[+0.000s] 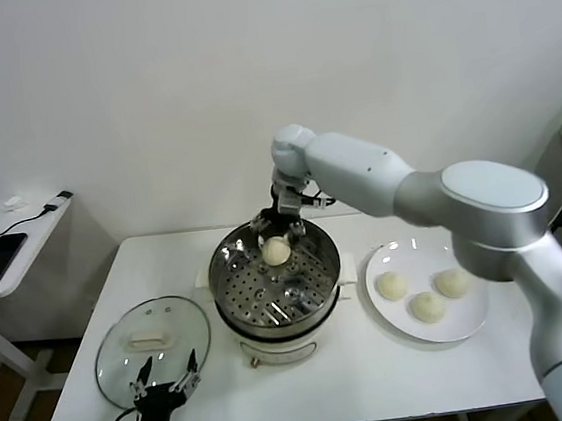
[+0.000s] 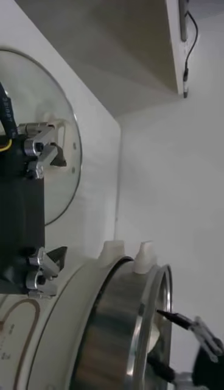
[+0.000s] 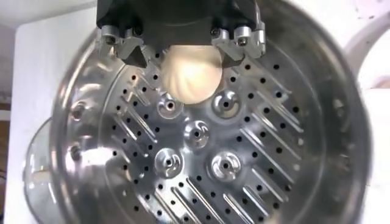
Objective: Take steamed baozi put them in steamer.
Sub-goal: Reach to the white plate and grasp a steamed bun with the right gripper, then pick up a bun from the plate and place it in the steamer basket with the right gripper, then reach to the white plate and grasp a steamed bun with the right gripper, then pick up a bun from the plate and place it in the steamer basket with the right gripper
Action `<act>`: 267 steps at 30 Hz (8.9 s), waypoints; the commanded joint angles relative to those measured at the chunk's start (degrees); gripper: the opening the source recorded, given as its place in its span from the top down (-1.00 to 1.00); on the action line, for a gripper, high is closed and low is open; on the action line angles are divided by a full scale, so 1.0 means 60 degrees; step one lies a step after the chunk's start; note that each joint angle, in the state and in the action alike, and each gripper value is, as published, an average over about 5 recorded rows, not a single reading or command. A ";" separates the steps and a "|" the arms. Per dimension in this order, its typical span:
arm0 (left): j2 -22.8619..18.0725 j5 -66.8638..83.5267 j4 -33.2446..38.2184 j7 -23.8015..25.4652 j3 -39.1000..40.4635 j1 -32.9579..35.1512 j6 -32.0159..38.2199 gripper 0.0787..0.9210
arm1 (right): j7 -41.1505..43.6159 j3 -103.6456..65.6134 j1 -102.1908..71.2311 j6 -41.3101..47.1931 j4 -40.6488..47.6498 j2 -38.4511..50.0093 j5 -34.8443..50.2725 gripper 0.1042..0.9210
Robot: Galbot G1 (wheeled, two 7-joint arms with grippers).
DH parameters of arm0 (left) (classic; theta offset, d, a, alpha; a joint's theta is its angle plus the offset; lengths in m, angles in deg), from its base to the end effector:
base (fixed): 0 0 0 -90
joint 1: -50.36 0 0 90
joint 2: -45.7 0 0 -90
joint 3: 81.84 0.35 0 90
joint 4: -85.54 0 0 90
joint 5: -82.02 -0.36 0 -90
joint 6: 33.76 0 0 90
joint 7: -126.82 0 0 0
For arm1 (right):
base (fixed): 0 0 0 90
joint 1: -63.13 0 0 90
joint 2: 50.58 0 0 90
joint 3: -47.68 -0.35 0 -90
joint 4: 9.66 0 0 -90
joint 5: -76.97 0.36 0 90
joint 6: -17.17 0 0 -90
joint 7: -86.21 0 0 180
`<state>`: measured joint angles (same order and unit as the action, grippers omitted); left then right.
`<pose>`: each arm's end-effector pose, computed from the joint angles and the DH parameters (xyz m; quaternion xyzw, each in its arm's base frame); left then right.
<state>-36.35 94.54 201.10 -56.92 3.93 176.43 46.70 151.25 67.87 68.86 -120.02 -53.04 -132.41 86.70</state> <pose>0.1502 0.0507 -0.3439 0.0354 -0.9841 0.0252 0.1720 0.6438 0.1428 -0.0212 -0.6991 0.1373 -0.7014 0.0201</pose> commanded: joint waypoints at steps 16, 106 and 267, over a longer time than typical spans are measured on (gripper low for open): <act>0.0024 0.0062 0.0061 0.0012 -0.0055 -0.0023 -0.0019 -0.77 | -0.1606 0.5254 0.2727 0.8689 -0.5413 0.6241 0.4560 -0.76; -0.0179 -0.0221 0.0655 -0.0003 0.0466 0.0585 0.0081 -0.77 | -0.4918 0.2297 0.2313 1.3343 -0.6570 0.0632 1.0303 -0.43; -0.0401 -0.0516 0.0868 -0.0038 0.0888 0.0775 -0.0192 -0.77 | -0.0092 0.1426 0.0988 0.3656 -0.5397 0.0004 0.1066 -0.37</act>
<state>-38.69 91.36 206.16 -57.12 9.56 180.87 45.49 149.87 77.12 81.80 -88.29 -86.85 -125.54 99.07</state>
